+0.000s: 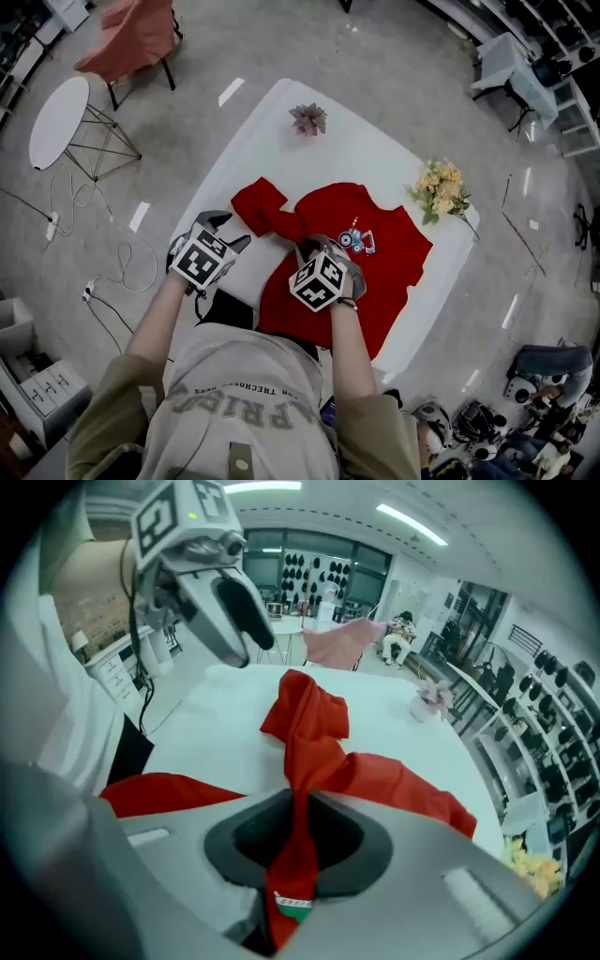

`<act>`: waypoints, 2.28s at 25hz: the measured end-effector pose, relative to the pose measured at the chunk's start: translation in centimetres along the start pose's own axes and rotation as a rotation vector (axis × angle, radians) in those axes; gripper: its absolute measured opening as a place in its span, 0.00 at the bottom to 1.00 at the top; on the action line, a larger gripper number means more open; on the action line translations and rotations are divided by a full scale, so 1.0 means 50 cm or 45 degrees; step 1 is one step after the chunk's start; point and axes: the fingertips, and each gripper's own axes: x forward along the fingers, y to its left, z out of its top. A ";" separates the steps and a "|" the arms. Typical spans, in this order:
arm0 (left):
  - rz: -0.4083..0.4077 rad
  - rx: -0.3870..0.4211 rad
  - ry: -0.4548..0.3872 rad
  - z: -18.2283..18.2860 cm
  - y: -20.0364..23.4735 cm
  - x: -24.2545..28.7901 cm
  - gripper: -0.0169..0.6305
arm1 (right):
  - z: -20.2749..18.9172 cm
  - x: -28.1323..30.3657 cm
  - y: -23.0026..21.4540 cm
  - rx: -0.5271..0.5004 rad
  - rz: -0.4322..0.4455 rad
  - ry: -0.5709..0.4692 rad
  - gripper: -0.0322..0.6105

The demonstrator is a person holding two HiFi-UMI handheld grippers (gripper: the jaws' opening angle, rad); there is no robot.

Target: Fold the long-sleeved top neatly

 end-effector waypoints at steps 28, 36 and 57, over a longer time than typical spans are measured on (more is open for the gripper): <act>-0.012 0.223 -0.101 0.198 0.232 0.109 0.13 | 0.003 -0.027 0.032 0.503 -0.157 -0.062 0.14; 0.361 0.087 -0.429 0.233 0.338 -0.098 0.13 | 0.020 -0.147 0.024 0.715 -0.208 -0.439 0.28; 0.066 0.247 -0.796 0.411 -0.083 -0.209 0.13 | -0.177 -0.187 0.073 0.908 -0.143 -0.290 0.28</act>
